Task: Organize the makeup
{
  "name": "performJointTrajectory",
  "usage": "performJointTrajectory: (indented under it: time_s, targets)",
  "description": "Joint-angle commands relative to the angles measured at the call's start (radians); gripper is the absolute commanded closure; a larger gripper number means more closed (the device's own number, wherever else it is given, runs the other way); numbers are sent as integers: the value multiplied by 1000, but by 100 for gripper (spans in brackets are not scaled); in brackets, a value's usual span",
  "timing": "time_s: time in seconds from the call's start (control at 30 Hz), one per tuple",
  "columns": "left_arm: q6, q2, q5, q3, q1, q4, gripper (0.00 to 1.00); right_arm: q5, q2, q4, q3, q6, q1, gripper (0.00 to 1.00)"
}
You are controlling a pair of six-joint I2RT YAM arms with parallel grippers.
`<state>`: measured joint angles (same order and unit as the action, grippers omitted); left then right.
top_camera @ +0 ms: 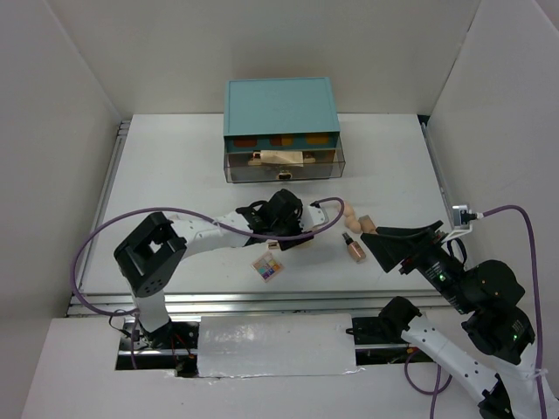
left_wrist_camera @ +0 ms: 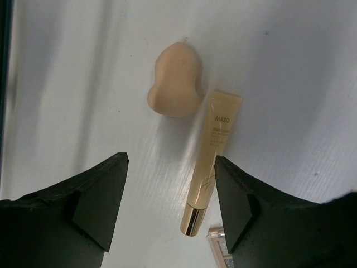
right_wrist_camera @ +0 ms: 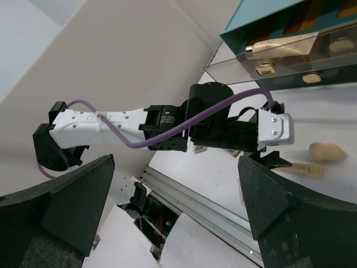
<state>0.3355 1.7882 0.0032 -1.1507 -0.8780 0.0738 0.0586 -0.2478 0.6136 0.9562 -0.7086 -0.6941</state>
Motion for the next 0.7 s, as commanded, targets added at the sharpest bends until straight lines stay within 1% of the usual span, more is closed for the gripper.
performJointTrajectory:
  time_s: [0.0,0.27,0.47,0.57,0.67]
  targets:
    - [-15,10,46,11,1,-46,24,-19,-13,-40,18,11,-1,0]
    - [-43,53,109,31,1,-38,27,-20,-41,-71,4,23,-1,0]
    - [-59,85,110,32,1,-34,29,-28,-41,-80,-2,23,-2,0]
    - [-67,111,98,17,1,-14,35,-28,-33,-77,4,24,-2,0]
    - [-78,120,109,23,1,-9,46,-20,-25,-66,13,29,-1,0]
